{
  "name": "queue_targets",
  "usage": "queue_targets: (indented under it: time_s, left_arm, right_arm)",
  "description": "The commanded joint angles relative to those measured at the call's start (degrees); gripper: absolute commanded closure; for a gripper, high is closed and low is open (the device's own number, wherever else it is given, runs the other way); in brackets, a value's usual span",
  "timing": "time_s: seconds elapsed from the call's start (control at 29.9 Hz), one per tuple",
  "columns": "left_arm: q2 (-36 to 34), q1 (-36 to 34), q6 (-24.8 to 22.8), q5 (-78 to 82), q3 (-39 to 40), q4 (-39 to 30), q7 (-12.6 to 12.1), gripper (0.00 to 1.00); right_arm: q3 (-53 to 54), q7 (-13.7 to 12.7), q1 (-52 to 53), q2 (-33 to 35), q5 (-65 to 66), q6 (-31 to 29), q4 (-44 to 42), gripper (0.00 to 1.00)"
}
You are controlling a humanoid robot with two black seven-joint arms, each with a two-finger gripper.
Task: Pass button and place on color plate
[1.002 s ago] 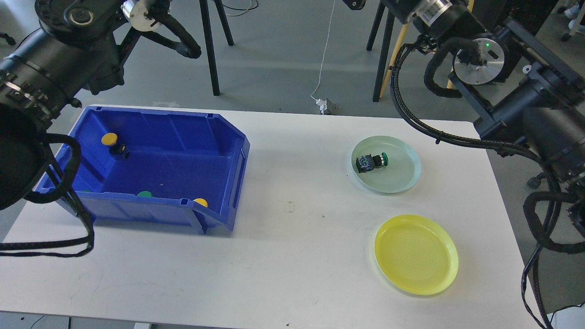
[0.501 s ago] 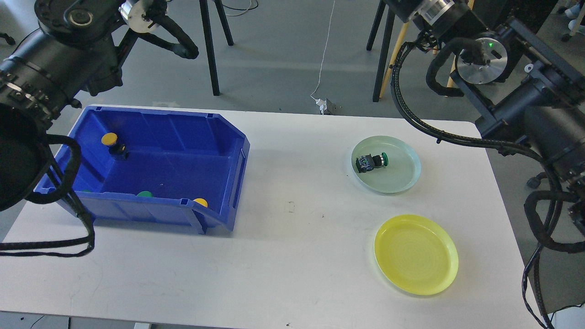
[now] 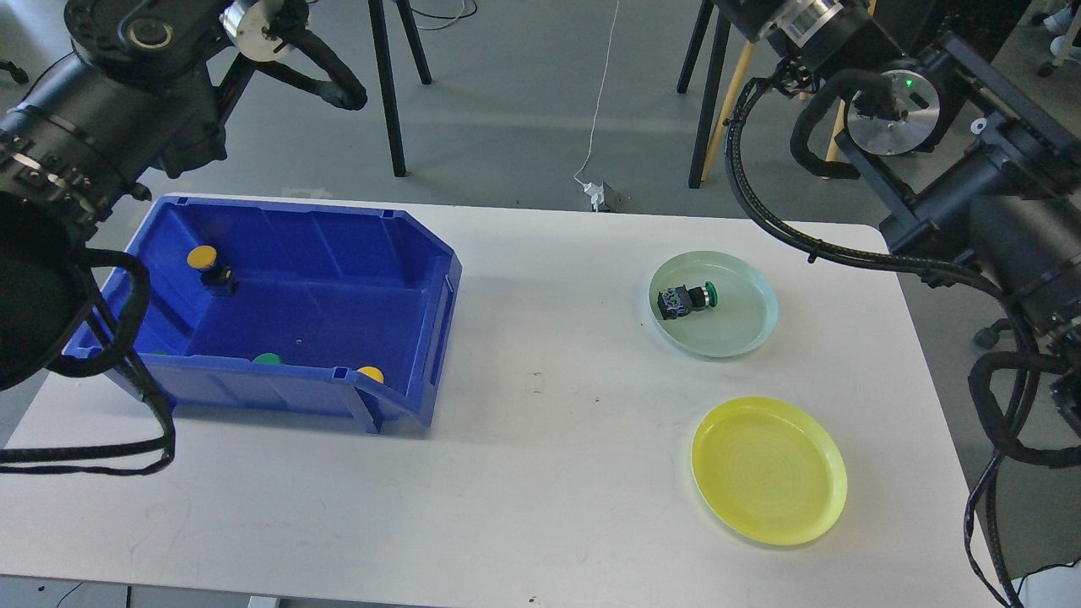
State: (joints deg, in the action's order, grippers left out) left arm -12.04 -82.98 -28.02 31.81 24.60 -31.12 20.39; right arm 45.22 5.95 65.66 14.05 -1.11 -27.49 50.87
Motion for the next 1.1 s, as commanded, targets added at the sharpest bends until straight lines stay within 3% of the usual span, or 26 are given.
queue_targets:
  time_s: [0.0, 0.13, 0.27, 0.47, 0.6, 0.83, 1.07]
  left_arm:
    - [0.0, 0.1, 0.0, 0.1, -0.2, 0.0, -0.3, 0.04]
    - [0.1, 0.2, 0.0, 0.3, -0.3, 0.4, -0.4, 0.02]
    - [0.2, 1.3, 0.0, 0.7, -1.3, 6.1, -0.3, 0.02]
    - [-1.3, 2.8, 0.0, 4.0, -4.7, 7.7, 0.4, 0.01]
    - [-3.3, 2.8, 0.0, 4.1, -4.8, 7.7, 2.8, 0.01]
    - [-2.8, 1.0, 0.0, 4.1, -4.3, 7.7, 2.9, 0.01]
    - [-2.5, -0.1, 0.0, 4.1, -4.2, 7.7, 2.9, 0.01]
  right_arm:
    - [0.0, 0.0, 0.1, -0.1, 0.0, -0.1, 0.0, 0.82]
    - [0.0, 0.1, 0.2, 0.0, 0.0, -0.1, 0.0, 0.82]
    - [0.0, 0.0, 0.0, 1.8, 0.1, 0.0, 0.0, 0.82]
    - [-3.6, -1.4, -5.6, 14.1, 0.7, -0.3, 3.2, 0.82]
    - [-10.1, -1.8, -11.8, 24.7, 1.2, -0.3, 11.7, 0.82]
    - [-22.0, -1.6, -23.5, 38.7, 1.4, -0.3, 25.8, 0.82]
    - [-24.6, -1.6, -37.9, 44.9, 5.2, 0.1, 32.3, 0.82]
